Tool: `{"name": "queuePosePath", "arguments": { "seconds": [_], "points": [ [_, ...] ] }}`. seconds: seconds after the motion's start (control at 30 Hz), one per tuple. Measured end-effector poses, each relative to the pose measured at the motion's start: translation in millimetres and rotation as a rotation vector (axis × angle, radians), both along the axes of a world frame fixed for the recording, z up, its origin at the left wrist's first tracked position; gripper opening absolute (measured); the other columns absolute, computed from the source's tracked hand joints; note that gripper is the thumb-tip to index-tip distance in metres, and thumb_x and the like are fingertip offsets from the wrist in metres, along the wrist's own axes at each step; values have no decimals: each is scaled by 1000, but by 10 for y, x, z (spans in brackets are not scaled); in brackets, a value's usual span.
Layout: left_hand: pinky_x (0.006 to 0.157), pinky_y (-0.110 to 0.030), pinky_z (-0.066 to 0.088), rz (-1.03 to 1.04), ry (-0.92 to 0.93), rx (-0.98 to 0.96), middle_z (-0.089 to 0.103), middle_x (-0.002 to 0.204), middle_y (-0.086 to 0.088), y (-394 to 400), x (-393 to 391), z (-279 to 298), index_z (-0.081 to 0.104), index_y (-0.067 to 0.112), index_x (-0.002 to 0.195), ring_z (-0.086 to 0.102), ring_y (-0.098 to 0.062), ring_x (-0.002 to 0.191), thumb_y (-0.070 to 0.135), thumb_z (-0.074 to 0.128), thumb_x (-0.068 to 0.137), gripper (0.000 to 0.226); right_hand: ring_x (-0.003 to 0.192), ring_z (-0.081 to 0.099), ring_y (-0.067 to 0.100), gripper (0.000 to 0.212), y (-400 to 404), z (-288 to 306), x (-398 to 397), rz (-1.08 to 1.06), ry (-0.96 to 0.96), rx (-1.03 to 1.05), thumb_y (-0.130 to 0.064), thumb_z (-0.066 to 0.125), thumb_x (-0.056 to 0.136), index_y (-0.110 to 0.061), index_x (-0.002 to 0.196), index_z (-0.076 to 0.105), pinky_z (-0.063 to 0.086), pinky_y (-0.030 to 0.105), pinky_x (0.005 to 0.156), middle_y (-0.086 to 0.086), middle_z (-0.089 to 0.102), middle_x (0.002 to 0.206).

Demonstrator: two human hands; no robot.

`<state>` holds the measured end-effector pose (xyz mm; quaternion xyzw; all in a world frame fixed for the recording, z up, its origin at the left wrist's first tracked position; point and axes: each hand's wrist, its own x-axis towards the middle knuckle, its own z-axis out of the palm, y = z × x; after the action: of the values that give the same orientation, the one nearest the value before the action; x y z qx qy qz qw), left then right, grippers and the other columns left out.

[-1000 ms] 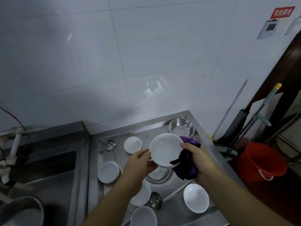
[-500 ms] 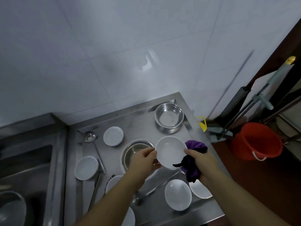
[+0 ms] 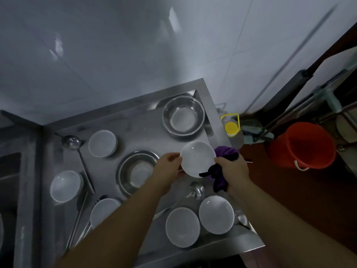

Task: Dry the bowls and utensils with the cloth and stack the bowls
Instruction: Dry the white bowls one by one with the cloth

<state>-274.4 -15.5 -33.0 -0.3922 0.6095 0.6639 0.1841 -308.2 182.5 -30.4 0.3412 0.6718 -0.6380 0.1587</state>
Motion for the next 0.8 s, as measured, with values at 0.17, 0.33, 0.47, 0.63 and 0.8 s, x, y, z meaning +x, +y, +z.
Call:
{"name": "queuePosePath", "arguments": {
  "seconds": [0.17, 0.33, 0.47, 0.63, 0.8],
  "points": [
    [93, -53, 63, 24, -63, -2, 74, 117, -14, 95, -142, -316, 68, 9, 122, 76, -31, 104, 15, 63, 104, 19, 71, 68, 30, 18, 26, -275, -166, 119, -11, 159, 1, 74, 82, -2, 99, 68, 57, 28, 57, 24, 71, 90],
    [94, -52, 63, 58, -102, -31, 72, 117, -12, 141, -201, -601, 67, 15, 112, 74, -32, 106, 15, 63, 103, 10, 81, 70, 31, 21, 55, -500, -236, 175, -20, 177, -2, 76, 80, -5, 98, 67, 60, 45, 72, 27, 69, 93],
    [93, -54, 63, 85, -126, -44, 72, 115, -13, 159, -206, -767, 66, 11, 122, 73, -33, 106, 16, 62, 104, 19, 81, 65, 27, 24, 55, -647, -286, 241, -26, 192, -2, 78, 78, 2, 97, 63, 54, 38, 71, 16, 67, 88],
    [87, -50, 65, 105, -130, -79, 74, 111, -9, 164, -179, -908, 69, 19, 110, 75, -30, 100, 18, 64, 100, 11, 81, 65, 20, 35, 40, -762, -272, 306, -9, 245, -10, 82, 78, -6, 108, 65, 46, 21, 60, 11, 69, 96],
    [61, -28, 60, 104, -97, -96, 76, 94, -6, 212, -138, -919, 72, 25, 100, 73, -21, 81, 24, 65, 91, 11, 79, 62, 15, 29, 48, -713, -212, 291, 75, 281, -10, 80, 79, -14, 101, 61, 45, 20, 64, 0, 66, 89]
  ]
}}
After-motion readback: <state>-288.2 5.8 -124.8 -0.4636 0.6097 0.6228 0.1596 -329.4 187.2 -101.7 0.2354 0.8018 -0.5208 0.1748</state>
